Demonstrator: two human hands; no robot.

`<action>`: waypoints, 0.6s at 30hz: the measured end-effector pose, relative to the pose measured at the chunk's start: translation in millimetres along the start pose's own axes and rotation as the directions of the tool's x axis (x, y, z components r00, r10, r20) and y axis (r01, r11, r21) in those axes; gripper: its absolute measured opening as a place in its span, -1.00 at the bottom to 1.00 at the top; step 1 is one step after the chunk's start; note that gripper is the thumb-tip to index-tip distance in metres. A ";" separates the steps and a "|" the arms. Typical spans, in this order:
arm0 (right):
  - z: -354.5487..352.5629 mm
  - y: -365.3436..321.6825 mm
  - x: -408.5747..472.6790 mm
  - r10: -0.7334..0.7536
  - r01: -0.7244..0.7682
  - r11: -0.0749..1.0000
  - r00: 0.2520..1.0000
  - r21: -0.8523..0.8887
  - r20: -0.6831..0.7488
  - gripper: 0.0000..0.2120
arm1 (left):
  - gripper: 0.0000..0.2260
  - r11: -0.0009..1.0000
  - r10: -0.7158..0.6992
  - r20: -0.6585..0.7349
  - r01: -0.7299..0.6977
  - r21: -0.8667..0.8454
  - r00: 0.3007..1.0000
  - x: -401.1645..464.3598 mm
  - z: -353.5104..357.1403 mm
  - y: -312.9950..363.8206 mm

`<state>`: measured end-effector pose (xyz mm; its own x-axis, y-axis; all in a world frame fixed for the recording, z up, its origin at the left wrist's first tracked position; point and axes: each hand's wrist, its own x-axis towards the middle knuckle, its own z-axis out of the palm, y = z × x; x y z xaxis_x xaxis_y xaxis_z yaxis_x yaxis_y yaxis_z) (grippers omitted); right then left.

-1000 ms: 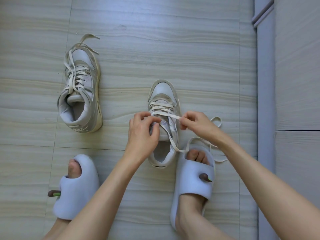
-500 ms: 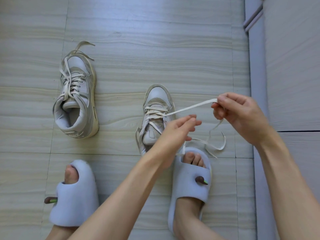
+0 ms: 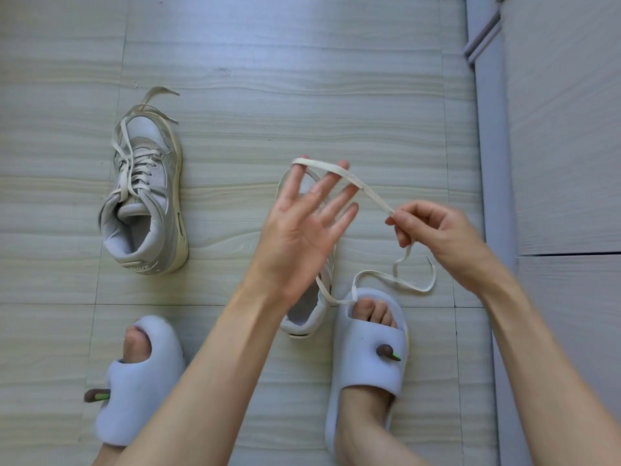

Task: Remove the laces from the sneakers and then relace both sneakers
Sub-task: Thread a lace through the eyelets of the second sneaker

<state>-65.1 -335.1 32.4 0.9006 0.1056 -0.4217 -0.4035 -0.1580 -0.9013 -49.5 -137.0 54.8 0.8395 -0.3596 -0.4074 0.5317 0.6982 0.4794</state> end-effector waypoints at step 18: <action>-2.7 39.7 2.4 0.198 -0.224 0.756 0.974 -0.615 -0.110 -0.92 | -0.71 0.900 0.062 -0.221 -0.150 -0.410 0.973 12.9 -37.2 53.7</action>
<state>-78.5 -343.8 -4.1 0.8149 -0.0368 -0.5784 -0.4069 -0.7471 -0.5257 -14.3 -81.1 46.4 0.8253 -0.1700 -0.5385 0.3062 0.9360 0.1738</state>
